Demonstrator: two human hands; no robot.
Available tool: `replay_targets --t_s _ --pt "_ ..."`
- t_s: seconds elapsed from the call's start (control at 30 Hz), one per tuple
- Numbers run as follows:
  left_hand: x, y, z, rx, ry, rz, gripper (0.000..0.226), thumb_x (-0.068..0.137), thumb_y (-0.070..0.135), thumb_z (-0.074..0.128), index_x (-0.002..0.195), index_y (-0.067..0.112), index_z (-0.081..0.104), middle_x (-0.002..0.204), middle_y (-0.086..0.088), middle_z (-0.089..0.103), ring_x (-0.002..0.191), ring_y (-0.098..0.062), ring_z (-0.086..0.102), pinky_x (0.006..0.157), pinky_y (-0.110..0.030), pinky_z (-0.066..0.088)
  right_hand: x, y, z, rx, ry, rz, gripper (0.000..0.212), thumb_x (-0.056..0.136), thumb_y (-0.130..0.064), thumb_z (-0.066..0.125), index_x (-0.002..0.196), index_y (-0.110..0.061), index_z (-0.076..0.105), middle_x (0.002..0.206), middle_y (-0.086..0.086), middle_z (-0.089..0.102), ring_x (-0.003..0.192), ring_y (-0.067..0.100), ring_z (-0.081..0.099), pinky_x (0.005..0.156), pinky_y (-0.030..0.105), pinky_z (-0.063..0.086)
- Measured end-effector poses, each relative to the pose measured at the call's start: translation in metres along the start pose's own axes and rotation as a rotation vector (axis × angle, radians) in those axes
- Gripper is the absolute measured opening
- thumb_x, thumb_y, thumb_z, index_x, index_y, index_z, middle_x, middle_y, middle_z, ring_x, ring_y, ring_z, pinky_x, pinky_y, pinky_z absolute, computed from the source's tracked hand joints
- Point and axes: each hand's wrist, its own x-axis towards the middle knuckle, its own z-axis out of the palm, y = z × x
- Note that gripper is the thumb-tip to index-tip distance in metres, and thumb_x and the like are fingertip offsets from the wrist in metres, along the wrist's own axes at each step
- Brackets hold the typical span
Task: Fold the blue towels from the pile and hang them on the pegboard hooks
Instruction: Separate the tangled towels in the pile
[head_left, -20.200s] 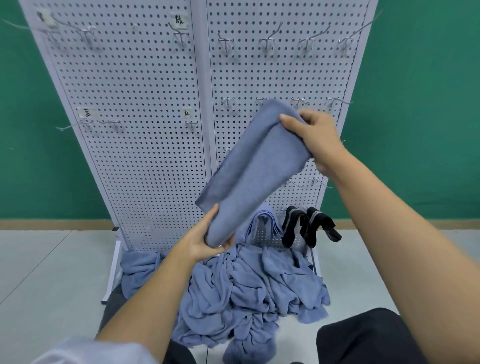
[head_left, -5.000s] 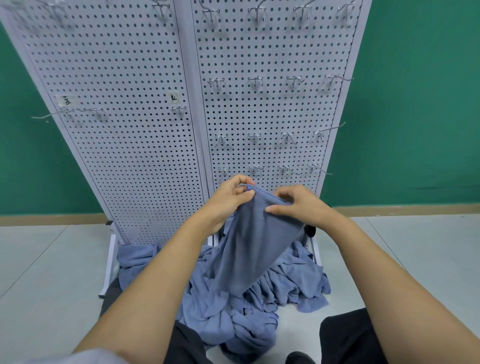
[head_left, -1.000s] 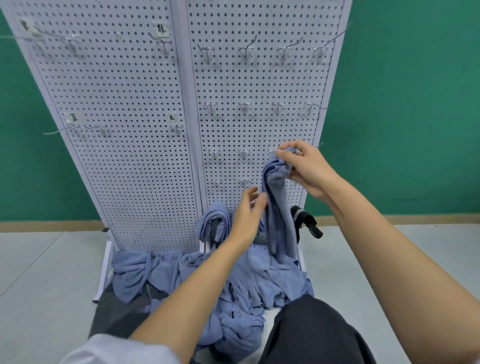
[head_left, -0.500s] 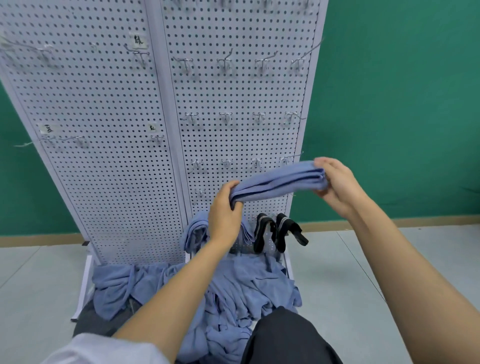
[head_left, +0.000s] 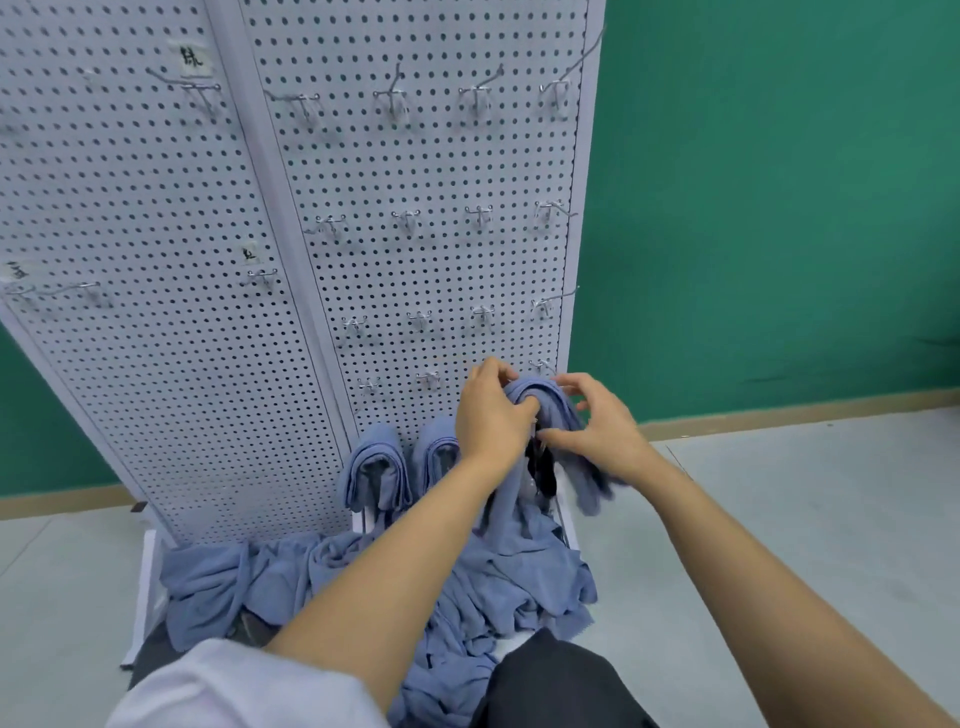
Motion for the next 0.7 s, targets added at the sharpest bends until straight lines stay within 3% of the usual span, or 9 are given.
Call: replay_targets --t_s 0.1,0.27,0.4,0.7 --pt "0.004 -0.005 0.019 -0.015 -0.05 -0.004 0.02 0.076 0.011 0.068 0.087 0.018 0.053 0.097 -0.001 0.059 0.086 -0.02 0.056 0.072 -0.033 0.048 0.007 0.021 -0.001 -0.082 0.164 -0.003 0.04 0.077 -0.007 0.065 0.115 -0.017 0.059 0.113 0.0 0.063 0.103 0.021 0.057 0.086 0.035 0.047" --pt "0.017 -0.014 0.05 0.012 -0.145 -0.025 0.024 0.076 0.004 0.065 0.089 0.02 0.053 0.101 -0.001 0.06 0.089 -0.02 0.057 0.079 -0.034 0.049 0.025 0.048 -0.011 -0.078 0.229 0.053 0.034 0.078 0.002 0.056 0.107 -0.014 0.065 0.102 0.001 0.068 0.094 0.021 0.06 0.084 0.035 0.049" --pt "0.044 -0.009 0.068 -0.023 -0.129 0.014 0.021 0.081 0.0 0.059 0.096 0.015 0.056 0.105 -0.003 0.059 0.088 -0.016 0.053 0.075 -0.028 0.045 0.057 0.059 -0.019 -0.066 0.286 0.047 0.031 0.08 0.005 0.057 0.107 -0.009 0.066 0.103 0.005 0.065 0.091 0.018 0.056 0.078 0.021 0.039" --pt "0.101 -0.024 0.115 -0.049 0.073 -0.028 0.02 0.087 -0.001 0.053 0.1 0.014 0.057 0.108 0.0 0.058 0.095 -0.021 0.055 0.073 -0.036 0.049 0.13 0.084 -0.004 -0.111 0.357 0.089 0.025 0.084 -0.008 0.063 0.107 -0.016 0.063 0.107 0.001 0.061 0.089 0.016 0.054 0.075 0.03 0.044"
